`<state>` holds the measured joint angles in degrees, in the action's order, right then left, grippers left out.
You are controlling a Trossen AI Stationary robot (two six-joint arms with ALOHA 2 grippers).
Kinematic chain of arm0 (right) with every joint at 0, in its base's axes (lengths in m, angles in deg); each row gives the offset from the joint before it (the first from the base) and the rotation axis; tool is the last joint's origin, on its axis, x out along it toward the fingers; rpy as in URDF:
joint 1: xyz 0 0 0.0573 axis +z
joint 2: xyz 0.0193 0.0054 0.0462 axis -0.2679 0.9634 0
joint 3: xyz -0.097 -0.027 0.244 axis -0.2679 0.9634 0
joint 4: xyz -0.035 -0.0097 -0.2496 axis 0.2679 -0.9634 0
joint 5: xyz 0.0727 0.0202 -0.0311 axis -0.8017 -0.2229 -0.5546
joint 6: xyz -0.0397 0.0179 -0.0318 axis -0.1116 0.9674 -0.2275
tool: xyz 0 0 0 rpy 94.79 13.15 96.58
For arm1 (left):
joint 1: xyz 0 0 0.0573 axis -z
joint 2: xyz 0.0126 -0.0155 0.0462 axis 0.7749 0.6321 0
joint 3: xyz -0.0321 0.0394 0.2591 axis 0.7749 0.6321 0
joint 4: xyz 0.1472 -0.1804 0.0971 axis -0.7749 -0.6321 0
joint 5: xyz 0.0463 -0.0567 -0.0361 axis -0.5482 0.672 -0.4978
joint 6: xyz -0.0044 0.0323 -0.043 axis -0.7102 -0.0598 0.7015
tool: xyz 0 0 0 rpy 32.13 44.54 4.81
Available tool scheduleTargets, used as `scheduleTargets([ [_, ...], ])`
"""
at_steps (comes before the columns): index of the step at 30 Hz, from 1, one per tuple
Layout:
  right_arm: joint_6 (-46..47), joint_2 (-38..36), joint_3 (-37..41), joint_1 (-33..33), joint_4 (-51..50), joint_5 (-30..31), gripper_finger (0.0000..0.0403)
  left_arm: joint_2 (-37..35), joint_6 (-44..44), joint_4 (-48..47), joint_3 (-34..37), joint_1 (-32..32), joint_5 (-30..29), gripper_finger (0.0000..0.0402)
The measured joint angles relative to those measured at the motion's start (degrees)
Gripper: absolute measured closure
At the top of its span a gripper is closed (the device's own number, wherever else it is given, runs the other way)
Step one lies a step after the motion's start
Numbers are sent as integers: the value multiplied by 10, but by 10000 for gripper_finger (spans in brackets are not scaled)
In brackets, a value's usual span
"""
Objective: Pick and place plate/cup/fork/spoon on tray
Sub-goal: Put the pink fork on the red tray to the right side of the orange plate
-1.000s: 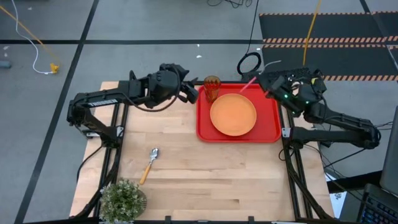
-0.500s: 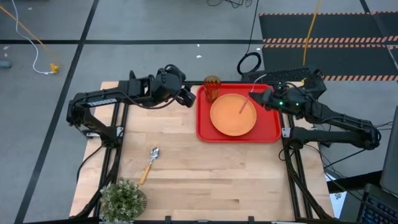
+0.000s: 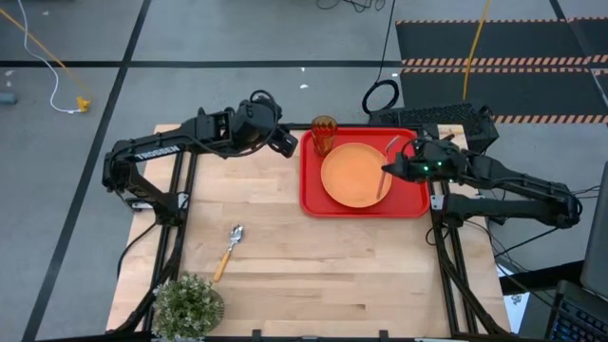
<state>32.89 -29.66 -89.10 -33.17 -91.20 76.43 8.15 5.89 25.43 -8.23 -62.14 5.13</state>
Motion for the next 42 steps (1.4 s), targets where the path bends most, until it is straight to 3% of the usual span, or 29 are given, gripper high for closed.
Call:
scheduleTargets([
  [21, -70, 90, 0, -12, -158, -41, 365, 0, 51, -19, 0, 3, 29, 211],
  [27, -142, 120, 0, -57, -159, -42, 365, 0, 49, -22, 0, 3, 34, 211],
  [33, -202, 144, 0, -116, -169, -83, 365, 0, 50, -26, 0, 6, 60, 211],
  [38, -222, 156, 0, -159, -150, -129, 365, 1, 52, -31, 0, 15, 60, 211],
  [42, -233, 157, 0, -188, -139, -131, 364, 1, 62, -31, 0, 20, 60, 211],
])
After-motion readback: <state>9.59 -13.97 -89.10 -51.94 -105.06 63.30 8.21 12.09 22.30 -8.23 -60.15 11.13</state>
